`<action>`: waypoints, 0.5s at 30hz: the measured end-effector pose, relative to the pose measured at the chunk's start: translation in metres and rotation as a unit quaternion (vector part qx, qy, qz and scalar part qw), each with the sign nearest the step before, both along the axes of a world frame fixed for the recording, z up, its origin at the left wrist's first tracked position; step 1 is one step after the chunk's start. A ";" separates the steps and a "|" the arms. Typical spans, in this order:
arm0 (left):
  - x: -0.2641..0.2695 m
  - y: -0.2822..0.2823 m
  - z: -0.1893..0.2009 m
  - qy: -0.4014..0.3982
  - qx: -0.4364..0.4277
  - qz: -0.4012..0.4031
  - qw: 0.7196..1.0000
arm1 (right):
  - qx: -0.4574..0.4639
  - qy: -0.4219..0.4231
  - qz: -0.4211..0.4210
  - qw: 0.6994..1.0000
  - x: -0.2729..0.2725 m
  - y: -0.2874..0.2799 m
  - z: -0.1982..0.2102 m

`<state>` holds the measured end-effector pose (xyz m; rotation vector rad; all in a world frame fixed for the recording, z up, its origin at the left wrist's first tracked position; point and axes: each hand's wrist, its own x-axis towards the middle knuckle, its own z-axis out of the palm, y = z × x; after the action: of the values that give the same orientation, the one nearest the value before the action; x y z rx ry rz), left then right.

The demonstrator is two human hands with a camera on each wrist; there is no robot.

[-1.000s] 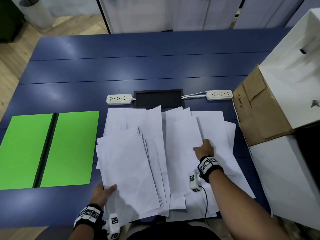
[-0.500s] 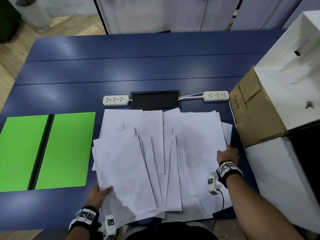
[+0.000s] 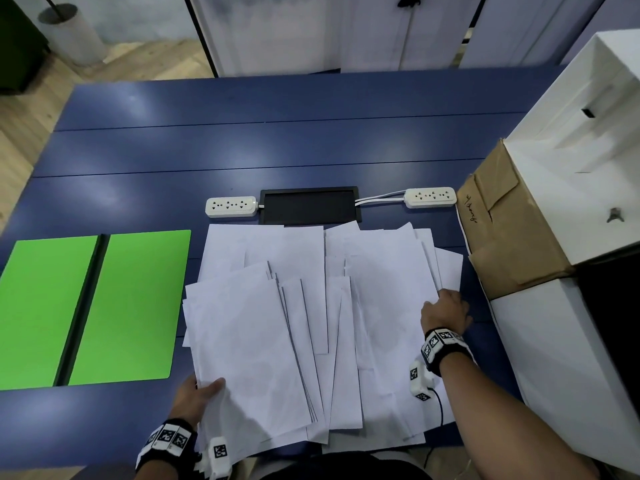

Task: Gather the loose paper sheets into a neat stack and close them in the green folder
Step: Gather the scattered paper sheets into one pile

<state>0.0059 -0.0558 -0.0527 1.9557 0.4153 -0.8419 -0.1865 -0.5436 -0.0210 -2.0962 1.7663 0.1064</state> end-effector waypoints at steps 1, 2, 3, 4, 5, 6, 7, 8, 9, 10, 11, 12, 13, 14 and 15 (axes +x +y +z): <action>0.000 -0.001 0.001 0.001 0.002 0.000 1.000 | -0.008 -0.006 0.014 1.000 0.000 0.000 -0.001; 0.000 -0.001 0.001 -0.002 0.004 -0.001 1.000 | -0.012 -0.015 0.023 1.000 0.001 0.000 0.000; 0.000 -0.001 0.002 -0.005 0.009 -0.006 1.000 | -0.011 -0.029 0.027 0.999 0.002 0.000 0.001; 0.000 -0.001 0.001 -0.005 0.014 -0.011 1.000 | -0.007 -0.048 0.028 0.998 0.002 0.000 0.002; 0.000 -0.001 0.001 -0.005 0.017 -0.013 1.000 | -0.001 -0.072 0.025 0.997 0.004 0.000 0.004; 0.000 -0.001 0.002 -0.003 0.020 -0.011 1.000 | 0.005 -0.093 0.025 0.995 0.005 0.001 0.006; 0.001 0.000 0.001 0.001 0.023 -0.010 1.000 | 0.007 -0.110 0.027 0.994 0.007 0.002 0.008; 0.002 0.002 0.000 0.003 0.025 -0.008 1.000 | 0.008 -0.121 0.028 0.992 0.008 0.003 0.010; 0.003 0.003 -0.002 0.007 0.029 -0.011 1.000 | 0.009 -0.127 0.029 0.991 0.008 0.004 0.012; 0.003 0.004 -0.004 0.008 0.030 -0.013 0.999 | 0.011 -0.127 0.028 0.991 0.007 0.005 0.013; 0.004 0.005 -0.005 0.007 0.029 -0.015 0.999 | 0.009 -0.125 0.033 0.992 0.006 0.007 0.014; 0.004 0.004 -0.002 0.005 0.028 -0.015 0.999 | 0.004 -0.122 0.040 0.992 0.004 0.010 0.015; 0.003 0.002 0.000 0.003 0.028 -0.013 1.000 | -0.001 -0.124 0.044 0.991 0.002 0.013 0.014; 0.003 0.000 0.002 0.001 0.029 -0.012 1.000 | -0.003 -0.130 0.043 0.991 0.000 0.017 0.015; 0.002 -0.001 0.002 0.001 0.029 -0.013 0.999 | -0.004 -0.136 0.041 0.990 -0.003 0.020 0.015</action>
<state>0.0081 -0.0569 -0.0505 2.0177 0.4208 -0.8569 -0.1898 -0.5238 -0.0055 -2.0774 1.5229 -0.1575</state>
